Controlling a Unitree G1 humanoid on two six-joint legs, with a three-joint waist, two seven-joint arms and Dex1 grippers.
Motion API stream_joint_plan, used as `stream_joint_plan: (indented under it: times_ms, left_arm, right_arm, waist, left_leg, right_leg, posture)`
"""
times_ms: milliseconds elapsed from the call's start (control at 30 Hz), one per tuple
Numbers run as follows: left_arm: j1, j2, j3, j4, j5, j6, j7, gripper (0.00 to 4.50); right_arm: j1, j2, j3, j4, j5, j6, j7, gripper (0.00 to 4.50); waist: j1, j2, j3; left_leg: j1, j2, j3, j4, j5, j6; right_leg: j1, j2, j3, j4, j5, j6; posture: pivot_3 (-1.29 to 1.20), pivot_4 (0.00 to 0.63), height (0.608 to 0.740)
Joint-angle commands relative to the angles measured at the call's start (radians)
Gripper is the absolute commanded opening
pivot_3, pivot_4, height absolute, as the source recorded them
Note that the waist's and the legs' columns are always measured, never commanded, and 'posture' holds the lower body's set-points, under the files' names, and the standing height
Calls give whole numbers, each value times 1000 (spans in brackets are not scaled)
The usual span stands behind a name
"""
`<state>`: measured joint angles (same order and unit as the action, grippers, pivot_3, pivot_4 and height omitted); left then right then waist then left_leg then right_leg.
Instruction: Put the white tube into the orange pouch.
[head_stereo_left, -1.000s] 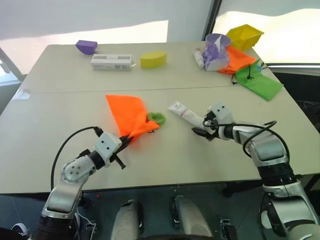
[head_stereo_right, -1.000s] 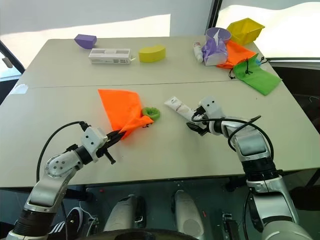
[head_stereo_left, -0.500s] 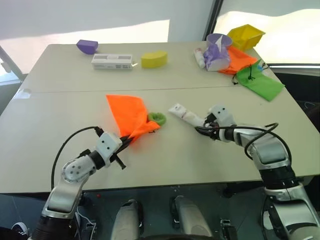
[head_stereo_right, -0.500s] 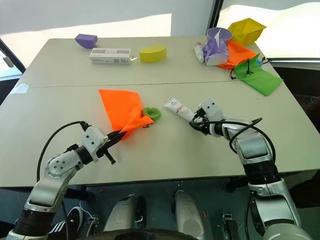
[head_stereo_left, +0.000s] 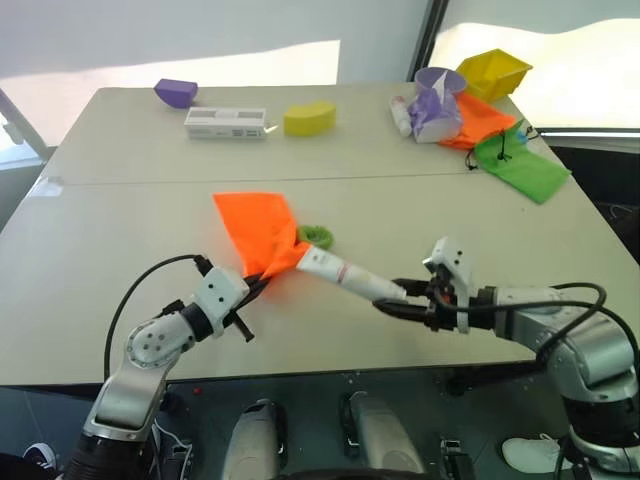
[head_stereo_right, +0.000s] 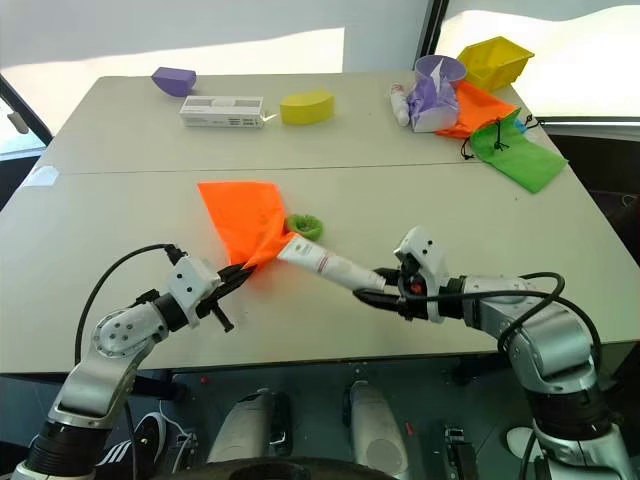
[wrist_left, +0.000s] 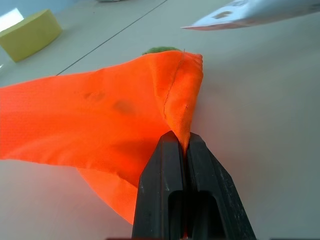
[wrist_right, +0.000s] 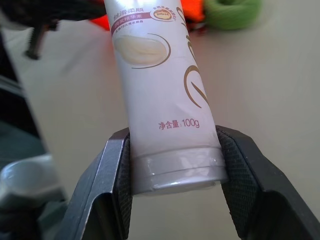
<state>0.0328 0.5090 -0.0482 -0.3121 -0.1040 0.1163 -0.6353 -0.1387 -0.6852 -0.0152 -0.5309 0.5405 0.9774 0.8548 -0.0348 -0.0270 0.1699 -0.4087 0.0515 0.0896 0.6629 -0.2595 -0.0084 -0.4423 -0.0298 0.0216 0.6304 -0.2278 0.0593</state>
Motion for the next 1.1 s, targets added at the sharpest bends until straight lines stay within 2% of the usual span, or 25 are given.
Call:
stream_joint_plan:
  times_ms: [33,167,333,533,667,1000,1100]
  left_arm:
    - [-14,-1,11,-45,-18,7,4,0]
    - [-45,9,25,-88,-42,56,1,0]
    - [-43,38,31,-102,-43,70,-14,0]
    - [-33,48,33,-118,-51,84,-14,0]
    - [-20,42,35,-139,-78,147,-14,0]
    - [9,46,26,-127,-71,149,-23,0]
    - [11,48,35,-128,-70,141,-19,0]
  right_arm:
    - [5,46,120,-2,-66,-56,-73,1869]
    - [-26,103,231,68,-168,-146,-139,1869]
    - [-95,244,238,123,-163,-147,-220,1869]
    - [-117,269,254,156,-182,-158,-237,1869]
    - [-149,329,252,178,-172,-133,-277,1869]
    - [-223,462,281,267,-230,-134,-396,1869]
    - [-222,443,279,259,-231,-126,-381,1869]
  waist:
    - [-7,-1,0]
    - [-9,-1,0]
    - [-8,-1,0]
    - [-2,-1,0]
    - [-5,-1,0]
    - [-10,-1,0]
    - [-9,-1,0]
  left_leg:
    - [0,0,0,0,0,0]
    - [1,0,-1,0,0,0]
    - [1,0,-3,0,0,0]
    - [-2,0,-3,0,0,0]
    - [-2,-1,-2,0,0,0]
    - [-1,0,-3,0,0,0]
    - [-1,0,-3,0,0,0]
  right_leg:
    - [0,-1,0,0,1,-1]
    - [-1,-1,0,0,2,-2]
    - [-1,1,0,0,3,-6]
    - [-2,1,-1,-1,1,-2]
    - [-1,0,0,-1,1,-1]
    - [-2,0,0,0,1,-2]
    - [-2,0,0,0,1,-2]
  posture:
    - [0,150,740]
    - [0,150,740]
    - [0,150,740]
    - [0,150,740]
    - [0,150,740]
    - [0,150,740]
    - [0,150,740]
